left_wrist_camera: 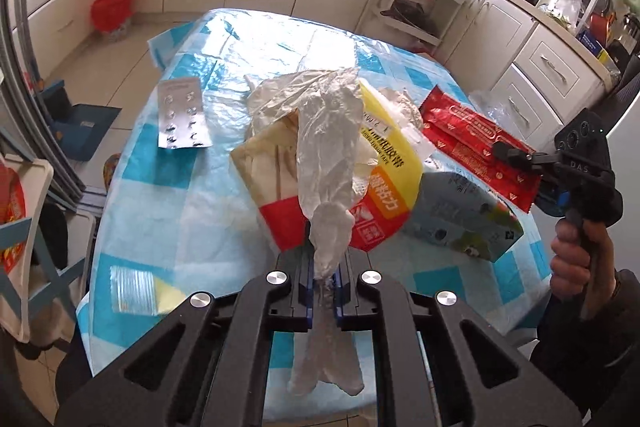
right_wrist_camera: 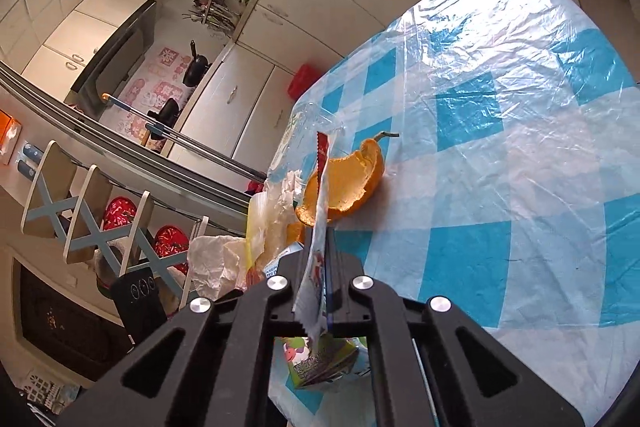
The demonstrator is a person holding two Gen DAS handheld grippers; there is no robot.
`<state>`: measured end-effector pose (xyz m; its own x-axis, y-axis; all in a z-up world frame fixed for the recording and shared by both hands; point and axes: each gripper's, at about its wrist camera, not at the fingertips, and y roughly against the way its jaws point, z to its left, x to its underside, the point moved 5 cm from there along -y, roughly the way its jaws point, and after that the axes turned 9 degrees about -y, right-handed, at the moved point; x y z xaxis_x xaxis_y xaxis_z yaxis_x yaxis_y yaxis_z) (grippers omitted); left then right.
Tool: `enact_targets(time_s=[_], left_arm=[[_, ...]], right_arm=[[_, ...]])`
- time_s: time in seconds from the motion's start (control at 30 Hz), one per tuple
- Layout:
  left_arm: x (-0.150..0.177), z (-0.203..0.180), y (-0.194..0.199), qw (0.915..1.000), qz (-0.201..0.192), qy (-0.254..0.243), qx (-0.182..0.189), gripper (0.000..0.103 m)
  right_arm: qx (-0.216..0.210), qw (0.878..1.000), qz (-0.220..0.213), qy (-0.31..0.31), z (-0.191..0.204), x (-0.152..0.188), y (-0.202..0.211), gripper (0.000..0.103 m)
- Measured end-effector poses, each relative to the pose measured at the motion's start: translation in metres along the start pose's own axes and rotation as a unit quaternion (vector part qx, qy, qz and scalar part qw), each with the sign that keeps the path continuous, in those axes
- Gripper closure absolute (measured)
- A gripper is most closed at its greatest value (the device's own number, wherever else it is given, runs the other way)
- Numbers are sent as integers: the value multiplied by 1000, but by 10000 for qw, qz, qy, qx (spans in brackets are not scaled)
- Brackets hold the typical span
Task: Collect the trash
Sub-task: 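Lift the clear plastic bag with the left gripper while the right gripper holds the red wrapper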
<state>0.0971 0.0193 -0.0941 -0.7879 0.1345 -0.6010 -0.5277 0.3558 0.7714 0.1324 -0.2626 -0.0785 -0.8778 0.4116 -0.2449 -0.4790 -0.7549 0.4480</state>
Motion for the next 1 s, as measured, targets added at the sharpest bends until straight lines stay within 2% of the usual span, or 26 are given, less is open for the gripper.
enact_targets(time_s=[0.47,0.83,1.0], left_arm=[[10,8,4,9998,51,85,-188,94],[12,16,9,9994,-4,171,-300,76],[12,17,10,9992,-13,184,-352,72]], right_arm=[[-39,9999,-102,-13,-1,-6,5,98],[-31,9999,-113,-31,-3,-6,6,98],[-30,9999,-122,-43,-6,-6,7,98]])
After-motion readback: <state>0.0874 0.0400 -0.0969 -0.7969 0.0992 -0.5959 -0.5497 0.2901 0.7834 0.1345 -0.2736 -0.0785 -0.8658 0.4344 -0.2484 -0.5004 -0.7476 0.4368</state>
